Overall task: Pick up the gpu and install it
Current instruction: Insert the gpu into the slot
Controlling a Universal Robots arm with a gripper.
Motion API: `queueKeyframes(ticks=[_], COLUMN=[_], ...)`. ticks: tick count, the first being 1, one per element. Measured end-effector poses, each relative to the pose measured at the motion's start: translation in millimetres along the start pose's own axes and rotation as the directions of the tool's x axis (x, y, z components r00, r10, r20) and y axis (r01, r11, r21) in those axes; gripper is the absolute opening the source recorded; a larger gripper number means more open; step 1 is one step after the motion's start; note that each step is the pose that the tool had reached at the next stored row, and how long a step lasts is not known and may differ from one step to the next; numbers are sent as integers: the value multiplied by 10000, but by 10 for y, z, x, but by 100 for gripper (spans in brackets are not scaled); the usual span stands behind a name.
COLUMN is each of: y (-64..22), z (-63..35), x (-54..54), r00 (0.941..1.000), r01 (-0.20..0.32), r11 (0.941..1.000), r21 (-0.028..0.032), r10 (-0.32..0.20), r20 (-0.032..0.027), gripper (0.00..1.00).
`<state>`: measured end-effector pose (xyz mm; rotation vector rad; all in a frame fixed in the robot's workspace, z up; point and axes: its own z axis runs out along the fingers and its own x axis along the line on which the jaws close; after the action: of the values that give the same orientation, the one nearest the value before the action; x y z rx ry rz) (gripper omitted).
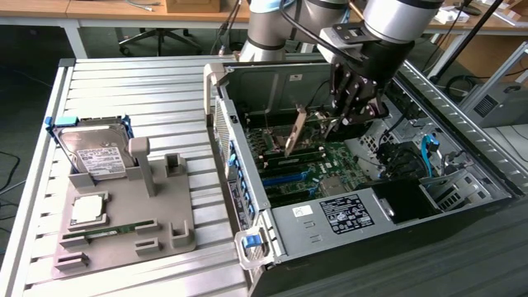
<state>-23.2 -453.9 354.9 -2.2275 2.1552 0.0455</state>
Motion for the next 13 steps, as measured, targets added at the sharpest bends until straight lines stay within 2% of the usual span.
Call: queueKeyframes(ticks=[13], y=[10], z=[18], x=[45], r00=[10000], r01=[0], r11=[10000], r21=[0], r10=[0], r20=[0], gripper=[27])
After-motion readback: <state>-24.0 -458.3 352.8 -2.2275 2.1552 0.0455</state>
